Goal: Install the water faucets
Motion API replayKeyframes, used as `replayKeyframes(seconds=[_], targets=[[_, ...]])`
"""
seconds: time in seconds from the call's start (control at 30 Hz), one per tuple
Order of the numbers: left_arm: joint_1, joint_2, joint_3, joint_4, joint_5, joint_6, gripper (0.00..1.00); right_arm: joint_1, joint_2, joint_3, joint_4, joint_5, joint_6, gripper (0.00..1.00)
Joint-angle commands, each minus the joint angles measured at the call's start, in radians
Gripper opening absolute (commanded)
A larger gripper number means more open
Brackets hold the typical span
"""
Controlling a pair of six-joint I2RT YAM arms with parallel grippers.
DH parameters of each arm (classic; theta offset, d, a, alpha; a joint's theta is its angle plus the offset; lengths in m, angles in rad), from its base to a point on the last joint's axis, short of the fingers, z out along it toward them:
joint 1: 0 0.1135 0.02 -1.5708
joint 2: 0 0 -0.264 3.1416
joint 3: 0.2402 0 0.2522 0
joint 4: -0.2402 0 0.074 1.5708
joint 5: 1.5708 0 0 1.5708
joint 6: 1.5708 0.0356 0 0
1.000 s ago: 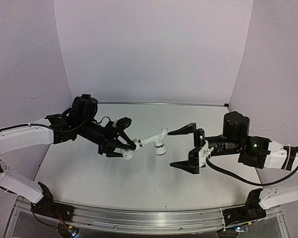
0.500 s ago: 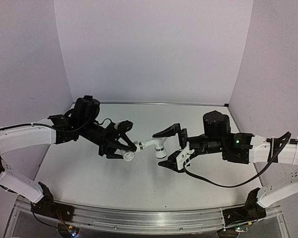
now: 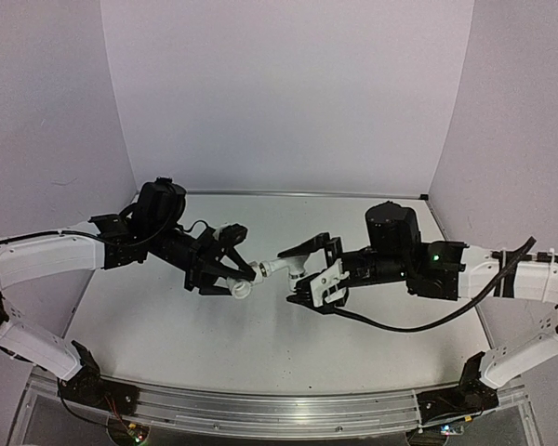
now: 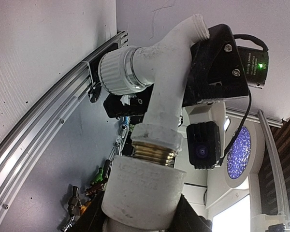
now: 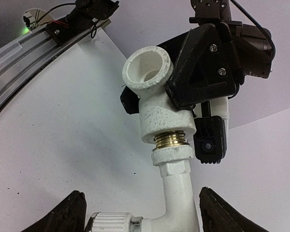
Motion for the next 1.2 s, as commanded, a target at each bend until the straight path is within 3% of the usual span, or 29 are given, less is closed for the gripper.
replayKeyframes(seconds=[0.0,0.17,0.57,0.67,0.93,1.17], targets=[[-0.008,-0.012,0.039,0.061,0.038,0.01,0.0,0.005,0.011,0.065,-0.01,0.044,0.043,0.77],[-0.008,-0.015,0.038,0.06,0.034,0.012,0.0,0.012,0.016,0.073,-0.04,0.086,0.044,0.86],[-0.008,-0.009,0.051,0.05,0.025,0.016,0.0,0.029,0.032,0.106,-0.17,0.182,0.021,0.87],[-0.008,-0.007,0.055,0.049,0.023,0.016,0.0,0.033,0.042,0.117,-0.176,0.178,0.025,0.81],[-0.008,-0.015,0.071,0.034,-0.002,0.041,0.0,0.04,0.084,0.154,-0.191,0.181,0.055,0.53],[-0.008,-0.01,0.141,-0.13,-0.087,0.212,0.0,0.04,0.089,0.159,-0.2,0.165,0.105,0.38]])
